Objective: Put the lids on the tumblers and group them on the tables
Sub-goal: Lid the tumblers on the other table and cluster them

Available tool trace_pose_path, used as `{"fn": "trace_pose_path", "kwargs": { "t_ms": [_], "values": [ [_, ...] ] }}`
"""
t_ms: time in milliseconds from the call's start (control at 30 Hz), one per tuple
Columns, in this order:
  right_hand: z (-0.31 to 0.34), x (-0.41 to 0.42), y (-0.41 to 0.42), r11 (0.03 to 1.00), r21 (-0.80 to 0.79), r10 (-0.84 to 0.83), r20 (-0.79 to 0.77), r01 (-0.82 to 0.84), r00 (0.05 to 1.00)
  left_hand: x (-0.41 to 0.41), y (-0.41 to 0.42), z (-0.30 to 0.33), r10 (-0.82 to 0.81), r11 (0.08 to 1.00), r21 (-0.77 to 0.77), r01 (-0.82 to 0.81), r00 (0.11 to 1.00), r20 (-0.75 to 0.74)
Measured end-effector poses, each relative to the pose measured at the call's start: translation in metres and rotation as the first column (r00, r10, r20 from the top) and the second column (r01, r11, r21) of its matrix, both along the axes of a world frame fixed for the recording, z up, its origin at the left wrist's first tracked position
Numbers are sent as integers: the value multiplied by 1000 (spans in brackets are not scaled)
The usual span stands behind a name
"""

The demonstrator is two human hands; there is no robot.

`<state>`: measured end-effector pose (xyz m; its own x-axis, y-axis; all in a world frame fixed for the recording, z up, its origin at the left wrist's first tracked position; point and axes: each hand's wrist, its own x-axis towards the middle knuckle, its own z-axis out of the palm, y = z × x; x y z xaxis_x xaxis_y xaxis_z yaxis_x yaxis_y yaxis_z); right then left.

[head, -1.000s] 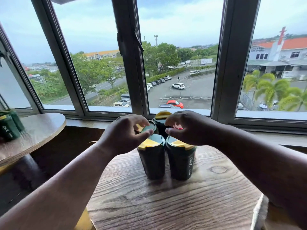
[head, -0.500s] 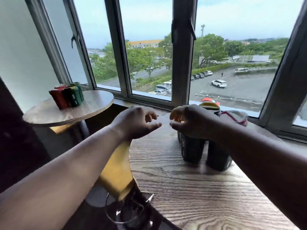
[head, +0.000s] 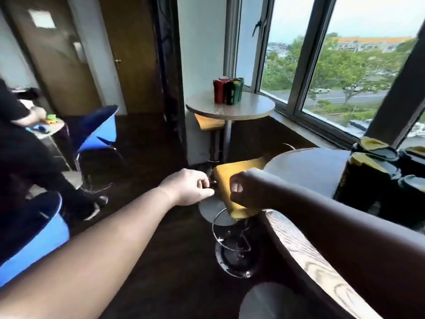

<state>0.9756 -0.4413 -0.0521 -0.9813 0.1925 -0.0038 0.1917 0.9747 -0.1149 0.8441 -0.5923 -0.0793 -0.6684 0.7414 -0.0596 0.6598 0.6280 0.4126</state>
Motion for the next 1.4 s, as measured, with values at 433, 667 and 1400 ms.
{"fn": "trace_pose_path", "kwargs": {
  "t_ms": [433,667,1400],
  "values": [
    [-130,-111,-259,879,-100,467,373,-465,802,-5,-334,-122,484,867,-246,-434,850,207],
    [-191,-148,-457,740,-173,642,471,-650,605,20,-533,-189,694,718,-319,-619,669,266],
    [-286,-306,-765,409,-254,776,603,-876,187,-10,-784,-277,937,289,-473,-832,144,320]
  ]
}}
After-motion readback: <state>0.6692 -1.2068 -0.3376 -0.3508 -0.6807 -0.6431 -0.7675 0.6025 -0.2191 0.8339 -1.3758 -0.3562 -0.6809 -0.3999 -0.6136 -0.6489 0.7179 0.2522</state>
